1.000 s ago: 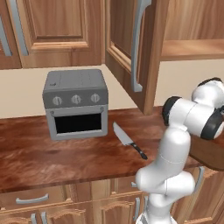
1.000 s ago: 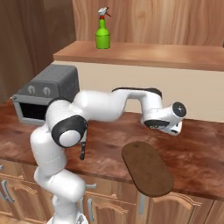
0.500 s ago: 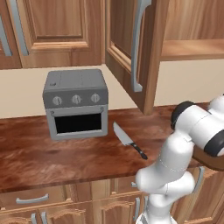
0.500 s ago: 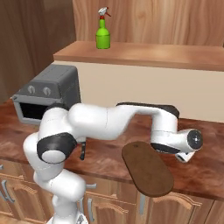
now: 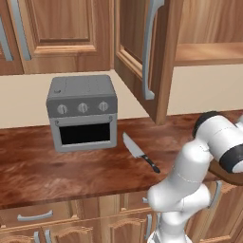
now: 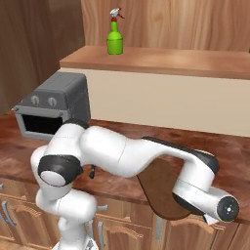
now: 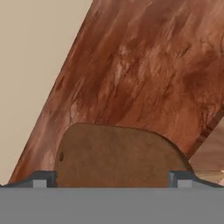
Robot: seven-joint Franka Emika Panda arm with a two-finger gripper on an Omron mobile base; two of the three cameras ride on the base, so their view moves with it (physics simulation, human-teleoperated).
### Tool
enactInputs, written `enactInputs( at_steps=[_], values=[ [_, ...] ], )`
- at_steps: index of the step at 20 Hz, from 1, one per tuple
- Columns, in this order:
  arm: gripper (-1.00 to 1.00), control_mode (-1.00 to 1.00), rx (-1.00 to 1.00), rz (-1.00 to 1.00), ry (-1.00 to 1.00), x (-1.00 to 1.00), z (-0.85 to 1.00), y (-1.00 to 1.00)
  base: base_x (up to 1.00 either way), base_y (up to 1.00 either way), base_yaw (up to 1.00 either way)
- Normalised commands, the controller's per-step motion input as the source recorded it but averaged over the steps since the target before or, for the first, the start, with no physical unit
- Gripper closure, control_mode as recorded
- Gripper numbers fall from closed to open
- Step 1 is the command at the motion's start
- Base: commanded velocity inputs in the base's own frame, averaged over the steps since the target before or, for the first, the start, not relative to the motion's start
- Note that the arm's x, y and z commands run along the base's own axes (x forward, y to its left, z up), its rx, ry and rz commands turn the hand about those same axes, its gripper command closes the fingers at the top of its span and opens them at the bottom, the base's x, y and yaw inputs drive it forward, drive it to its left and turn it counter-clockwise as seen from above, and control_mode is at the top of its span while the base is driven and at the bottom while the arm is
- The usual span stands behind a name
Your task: Move the cutting board and knife to the sink. Then move spray from the cabinet to the counter.
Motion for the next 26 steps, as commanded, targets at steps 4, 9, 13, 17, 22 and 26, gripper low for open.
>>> enactInputs(
  at_steps=[4,9,13,17,22,26],
  values=[
    [-1.0,-1.0,0.23,-0.01,-0.02,-0.37,-0.76,-0.04,0.0,0.0,0.0],
    [-1.0,-1.0,0.25,0.01,-0.01,-0.19,-0.57,-0.03,0.0,0.0,0.0],
    [-1.0,-1.0,0.28,0.11,0.0,-0.15,-0.31,-0.08,0.0,0.0,0.0],
    [-1.0,-1.0,0.21,0.08,0.0,-0.25,-0.27,-0.08,0.0,0.0,0.0],
    [-1.0,-1.0,0.14,0.04,-0.02,-0.15,-0.2,0.0,0.0,0.0,0.0],
    [-1.0,-1.0,0.08,0.07,-0.18,-0.03,-0.12,0.0,0.0,0.0,0.0]
  ],
)
